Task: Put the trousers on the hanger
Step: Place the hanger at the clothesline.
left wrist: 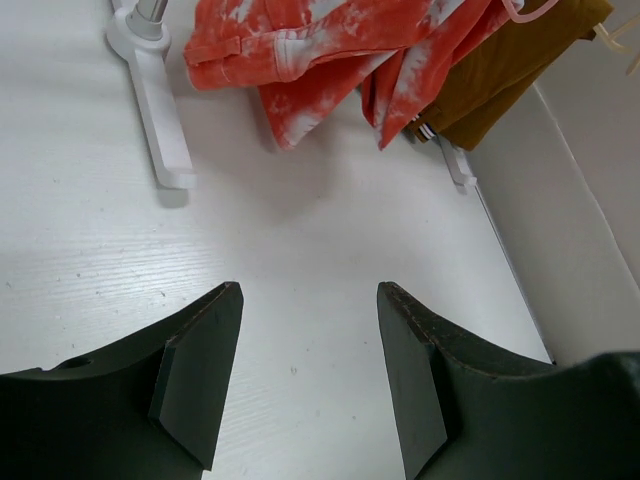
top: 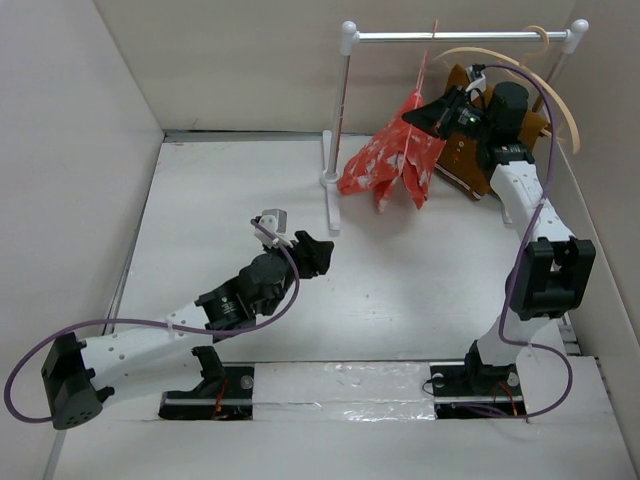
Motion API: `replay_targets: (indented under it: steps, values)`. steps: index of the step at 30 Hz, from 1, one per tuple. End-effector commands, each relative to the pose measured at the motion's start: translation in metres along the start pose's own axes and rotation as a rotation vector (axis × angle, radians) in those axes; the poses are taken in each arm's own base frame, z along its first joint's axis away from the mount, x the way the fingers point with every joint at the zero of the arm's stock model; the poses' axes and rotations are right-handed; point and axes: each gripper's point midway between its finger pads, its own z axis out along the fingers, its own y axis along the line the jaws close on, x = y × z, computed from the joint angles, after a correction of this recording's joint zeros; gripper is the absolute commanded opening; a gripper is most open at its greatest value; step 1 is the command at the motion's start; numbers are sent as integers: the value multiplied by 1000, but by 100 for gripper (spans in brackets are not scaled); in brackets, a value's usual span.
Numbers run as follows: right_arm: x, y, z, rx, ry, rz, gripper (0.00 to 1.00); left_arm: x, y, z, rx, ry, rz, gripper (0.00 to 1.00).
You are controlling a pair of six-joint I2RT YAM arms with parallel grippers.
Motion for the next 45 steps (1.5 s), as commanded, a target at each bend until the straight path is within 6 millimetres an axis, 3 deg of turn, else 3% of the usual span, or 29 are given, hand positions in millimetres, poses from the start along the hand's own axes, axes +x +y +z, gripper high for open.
replay_targets:
  steps: [1,9,17,20,21,23,26,30,32,36,37,38,45]
  values:
    - [-33,70,-16,-163,-90,-218,0,-8,-8,-1,13,-29,-31,53]
    - [-17,34,-10,-118,-58,-185,0,-6,-7,1,3,-23,-18,53]
    - [-49,32,-18,-95,-102,-196,0,-3,-3,0,-1,-21,-30,53]
    - [-47,28,-18,-87,-100,-198,0,-2,-2,1,4,-26,-27,53]
    - [-41,18,-18,-72,-95,-179,1,-1,-2,1,-4,-22,-20,53]
    - [-36,11,-17,-73,-91,-171,7,-3,-2,2,-12,-22,-17,53]
    - [-31,5,-22,-78,-90,-167,30,-5,-4,4,-9,-27,-7,54]
    - [-31,13,-28,-71,-108,-198,49,-9,2,1,-52,-19,24,54]
    - [-34,22,-34,-53,-133,-228,54,-15,6,-2,-69,-37,40,55]
    - [-32,18,-49,78,-194,-285,54,-26,12,-8,-107,-51,52,55]
    - [-37,14,-54,125,-241,-295,70,-29,13,-11,-108,-59,47,56]
    - [-37,14,-59,142,-262,-308,100,-29,13,-12,-106,-62,44,56]
    - [-5,-2,-91,225,-362,-344,100,-32,12,-17,-96,-55,35,57]
